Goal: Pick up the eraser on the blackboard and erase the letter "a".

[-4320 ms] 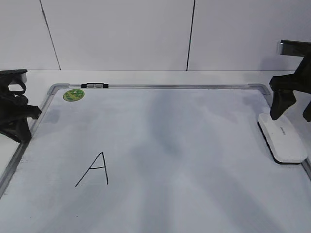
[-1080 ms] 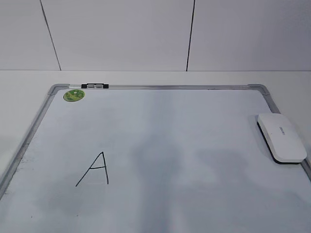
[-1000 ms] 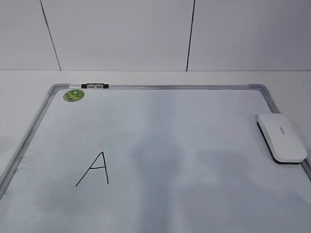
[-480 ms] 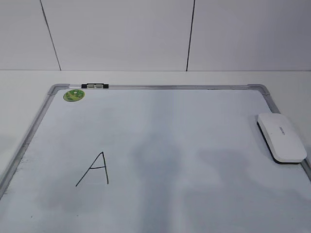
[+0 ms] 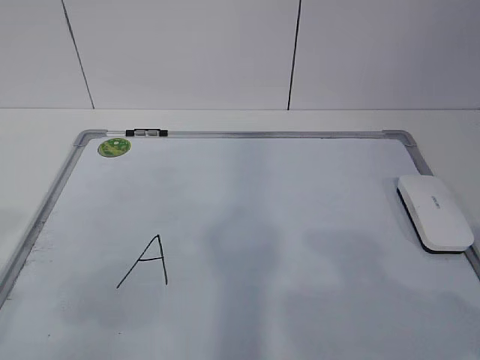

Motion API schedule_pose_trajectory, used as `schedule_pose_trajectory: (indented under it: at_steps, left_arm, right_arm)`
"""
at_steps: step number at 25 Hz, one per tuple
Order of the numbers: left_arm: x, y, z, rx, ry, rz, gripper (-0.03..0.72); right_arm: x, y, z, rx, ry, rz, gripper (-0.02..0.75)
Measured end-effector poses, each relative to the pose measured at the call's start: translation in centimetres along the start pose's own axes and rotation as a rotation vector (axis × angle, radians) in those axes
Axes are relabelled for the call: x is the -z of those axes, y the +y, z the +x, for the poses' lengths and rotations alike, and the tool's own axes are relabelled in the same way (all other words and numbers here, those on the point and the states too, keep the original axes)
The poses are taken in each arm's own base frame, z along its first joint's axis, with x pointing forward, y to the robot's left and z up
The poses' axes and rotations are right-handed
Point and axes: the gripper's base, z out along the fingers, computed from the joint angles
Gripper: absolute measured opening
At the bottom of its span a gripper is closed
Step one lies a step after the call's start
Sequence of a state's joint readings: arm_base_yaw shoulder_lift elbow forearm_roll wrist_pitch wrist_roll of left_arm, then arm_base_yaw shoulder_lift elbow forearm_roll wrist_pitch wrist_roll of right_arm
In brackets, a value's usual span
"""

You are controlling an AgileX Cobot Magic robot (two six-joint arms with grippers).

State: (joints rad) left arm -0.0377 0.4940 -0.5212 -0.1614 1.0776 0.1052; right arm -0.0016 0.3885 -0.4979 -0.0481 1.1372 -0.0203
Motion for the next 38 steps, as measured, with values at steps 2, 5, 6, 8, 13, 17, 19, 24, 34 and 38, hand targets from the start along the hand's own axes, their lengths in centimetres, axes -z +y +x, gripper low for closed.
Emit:
schedule_pose_trajectory:
  at_steps: [2,5,6,8,13,17,19,24,34,38]
  left_arm:
    - [0.0,0.0,0.0,0.0,0.0,0.0,0.361]
    - [0.0,0.0,0.0,0.0,0.0,0.0,0.361]
    - [0.0,0.0,0.0,0.001,0.0,0.002,0.361]
    - [0.0,0.0,0.0,0.001,0.0,0.002,0.361]
    - [0.2,-0.1,0.1,-0.002,-0.018,0.001,0.361]
    - [1.2,-0.2,0.8,-0.01,-0.089,0.002,0.361]
    - [1.9,-0.3,1.2,-0.018,-0.141,0.001,0.361]
    - [3.3,-0.6,2.5,-0.035,-0.261,-0.002,0.361]
    - [5.1,-0.9,4.7,-0.06,-0.427,-0.004,0.361]
    - [5.4,-1.0,5.3,-0.066,-0.464,-0.004,0.361]
  right_arm:
    - [0.0,0.0,0.0,0.0,0.0,0.0,0.593]
    - [0.0,0.0,0.0,0.0,0.0,0.0,0.593]
    - [0.0,0.0,0.0,0.0,0.0,0.0,0.593]
    - [0.0,0.0,0.0,0.0,0.0,0.0,0.593]
    - [0.0,0.0,0.0,0.0,0.0,-0.001,0.593]
    - [0.3,0.0,0.2,-0.002,-0.028,0.0,0.593]
    - [0.7,0.0,0.5,-0.003,-0.062,0.002,0.593]
    - [2.4,0.0,2.1,-0.01,-0.213,0.008,0.593]
    - [4.1,0.0,4.3,-0.018,-0.4,0.015,0.593]
    - [4.1,0.0,4.3,-0.018,-0.4,0.015,0.593]
